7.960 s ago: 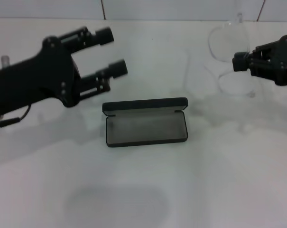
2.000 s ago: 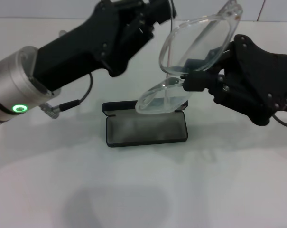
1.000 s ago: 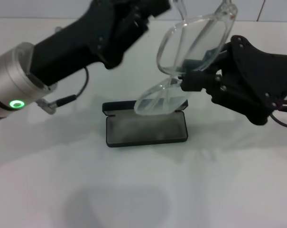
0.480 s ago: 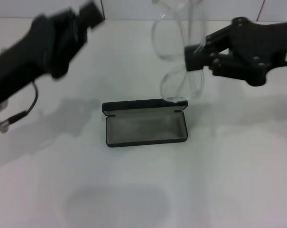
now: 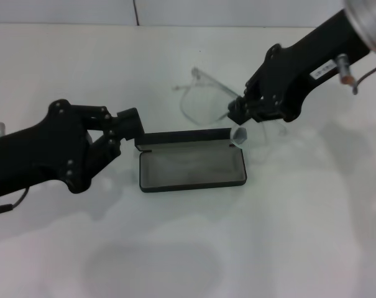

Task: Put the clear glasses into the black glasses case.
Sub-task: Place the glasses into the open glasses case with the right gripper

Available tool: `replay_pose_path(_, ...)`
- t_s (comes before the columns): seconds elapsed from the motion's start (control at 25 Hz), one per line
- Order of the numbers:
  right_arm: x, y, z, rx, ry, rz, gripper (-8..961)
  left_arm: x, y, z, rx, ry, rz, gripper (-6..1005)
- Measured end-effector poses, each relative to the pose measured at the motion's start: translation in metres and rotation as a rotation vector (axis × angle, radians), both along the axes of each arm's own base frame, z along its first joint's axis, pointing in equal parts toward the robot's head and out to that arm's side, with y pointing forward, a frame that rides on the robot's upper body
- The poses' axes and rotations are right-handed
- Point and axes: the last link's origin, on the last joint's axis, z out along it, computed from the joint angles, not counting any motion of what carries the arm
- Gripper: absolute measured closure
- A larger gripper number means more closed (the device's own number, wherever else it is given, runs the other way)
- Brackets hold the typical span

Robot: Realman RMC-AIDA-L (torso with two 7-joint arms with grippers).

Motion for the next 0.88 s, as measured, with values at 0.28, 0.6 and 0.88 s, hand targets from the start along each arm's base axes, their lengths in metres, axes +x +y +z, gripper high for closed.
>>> replay_pose_path(0.28,-0.029,0.005,-0.029,-0.037,-0.229,0.068,879,-0.005,-0.001,-0.003,0.003,0.012,0.026,936)
replay_pose_path(0.6,-0.039,0.004,-0.065,0.007,-0.349,0.134,878,-0.008,0.001,-0.002,0.021,0.001,0.050,937)
replay_pose_path(0.88,-0.030,0.002,-0.086,0.037,-0.391,0.118,877,-0.007,0.003,-0.002,0.020,0.002,0.050,936)
